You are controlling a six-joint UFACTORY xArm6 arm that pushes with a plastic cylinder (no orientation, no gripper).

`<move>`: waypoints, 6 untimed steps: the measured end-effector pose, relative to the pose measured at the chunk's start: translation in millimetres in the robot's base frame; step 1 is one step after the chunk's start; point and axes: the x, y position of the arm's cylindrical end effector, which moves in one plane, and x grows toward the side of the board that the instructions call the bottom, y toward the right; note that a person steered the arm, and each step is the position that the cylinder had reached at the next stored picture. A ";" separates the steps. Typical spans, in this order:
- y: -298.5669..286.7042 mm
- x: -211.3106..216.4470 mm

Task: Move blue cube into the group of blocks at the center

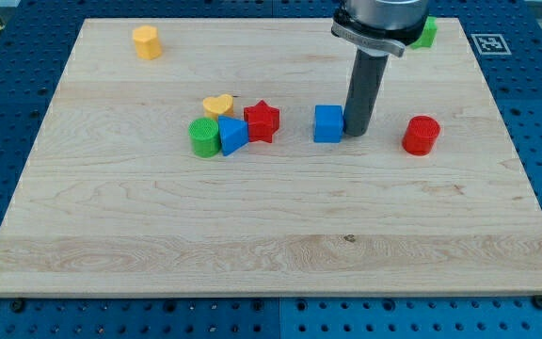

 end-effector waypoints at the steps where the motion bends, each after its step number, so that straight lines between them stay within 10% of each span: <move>1: 6.9 14.5; 2: 11.7 69.8; 6: 6.0 -10.8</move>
